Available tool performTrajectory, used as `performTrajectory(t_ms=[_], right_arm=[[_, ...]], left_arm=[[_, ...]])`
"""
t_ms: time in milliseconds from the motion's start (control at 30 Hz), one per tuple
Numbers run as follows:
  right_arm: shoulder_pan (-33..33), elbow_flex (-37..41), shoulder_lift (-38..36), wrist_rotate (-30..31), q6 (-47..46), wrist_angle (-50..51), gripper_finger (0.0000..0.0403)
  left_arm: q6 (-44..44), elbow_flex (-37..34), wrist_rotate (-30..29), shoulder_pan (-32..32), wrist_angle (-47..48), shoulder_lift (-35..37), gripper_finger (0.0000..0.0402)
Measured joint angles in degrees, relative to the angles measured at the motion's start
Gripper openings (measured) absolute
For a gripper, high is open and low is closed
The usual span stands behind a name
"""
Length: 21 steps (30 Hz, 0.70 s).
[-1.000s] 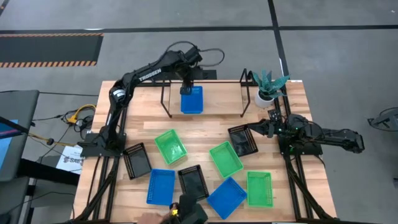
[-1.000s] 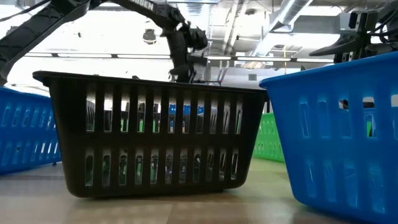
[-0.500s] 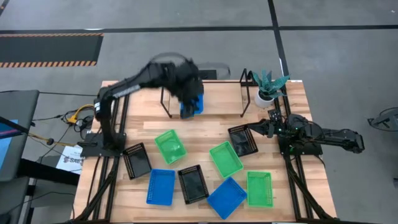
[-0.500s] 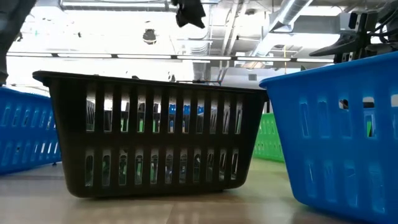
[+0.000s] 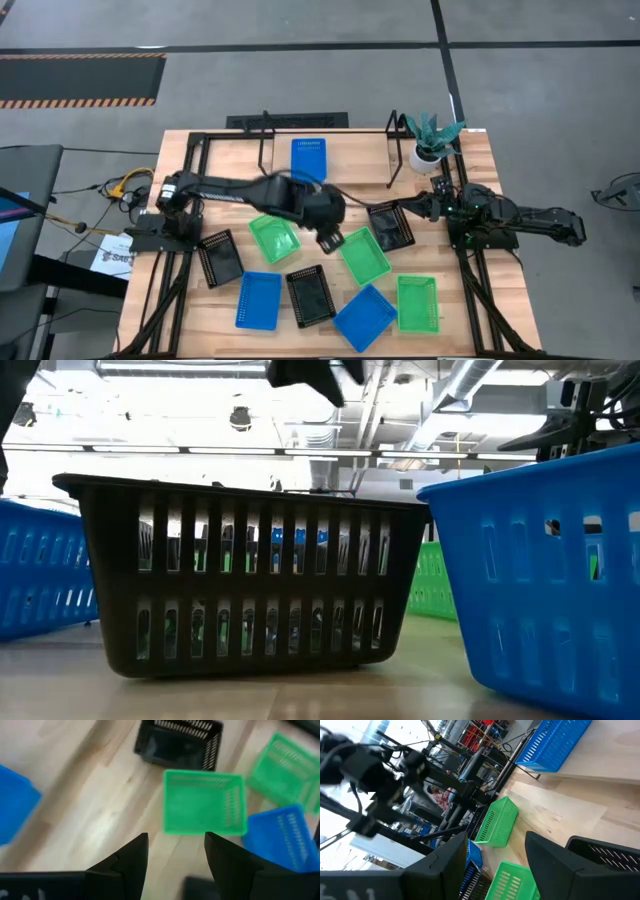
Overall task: Stack baskets on shelf by color
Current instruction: Stack the right blue bin on top of the other blue bin on the shelf
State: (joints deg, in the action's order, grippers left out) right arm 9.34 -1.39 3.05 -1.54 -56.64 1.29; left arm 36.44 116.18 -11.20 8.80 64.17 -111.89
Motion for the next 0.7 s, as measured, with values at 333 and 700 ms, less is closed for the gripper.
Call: performTrajectory(t_ms=[333, 700], right_arm=[[0.0, 0.0, 0.0, -0.2, 0.6, 0.2, 0.0224], [-0.4, 0.0, 0.0, -0.2, 1.8, 0.2, 0.0224]], left_arm=[[13.0, 0.4, -0.7, 10.9, -11.1, -12.0, 0.0181], [18.4, 8.0, 1.3, 15.7, -12.9, -25.8, 0.0181]])
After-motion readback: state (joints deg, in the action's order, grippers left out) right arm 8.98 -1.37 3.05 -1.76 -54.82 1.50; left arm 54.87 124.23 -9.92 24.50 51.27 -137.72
